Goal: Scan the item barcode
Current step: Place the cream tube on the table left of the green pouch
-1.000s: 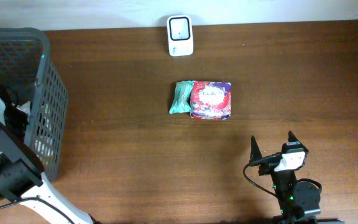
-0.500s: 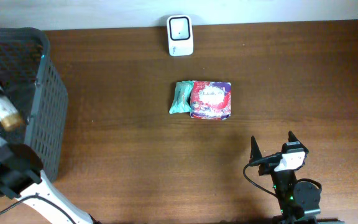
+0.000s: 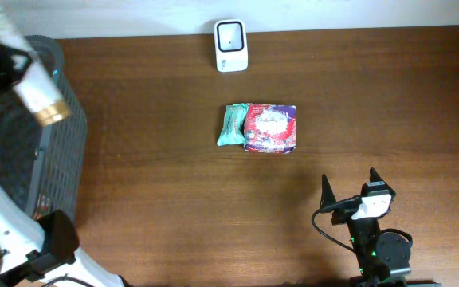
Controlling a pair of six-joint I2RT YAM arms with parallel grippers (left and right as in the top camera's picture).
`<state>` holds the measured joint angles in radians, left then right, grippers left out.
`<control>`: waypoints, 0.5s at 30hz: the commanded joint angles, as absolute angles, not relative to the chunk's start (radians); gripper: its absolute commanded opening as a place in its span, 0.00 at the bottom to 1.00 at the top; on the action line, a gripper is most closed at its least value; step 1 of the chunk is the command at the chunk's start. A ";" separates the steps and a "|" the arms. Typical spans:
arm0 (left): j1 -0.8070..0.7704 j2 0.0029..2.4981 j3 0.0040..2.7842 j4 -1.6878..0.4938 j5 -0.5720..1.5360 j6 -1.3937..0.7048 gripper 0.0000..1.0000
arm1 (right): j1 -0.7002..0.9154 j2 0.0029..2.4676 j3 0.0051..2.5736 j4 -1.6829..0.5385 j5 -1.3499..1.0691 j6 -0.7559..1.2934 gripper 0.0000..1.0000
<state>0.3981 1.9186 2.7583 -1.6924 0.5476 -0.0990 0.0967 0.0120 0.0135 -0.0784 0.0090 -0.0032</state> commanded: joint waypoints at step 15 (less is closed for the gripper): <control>-0.322 1.903 1.702 -0.899 0.061 -0.408 0.02 | 0.090 0.006 0.006 -0.082 0.010 -0.004 0.99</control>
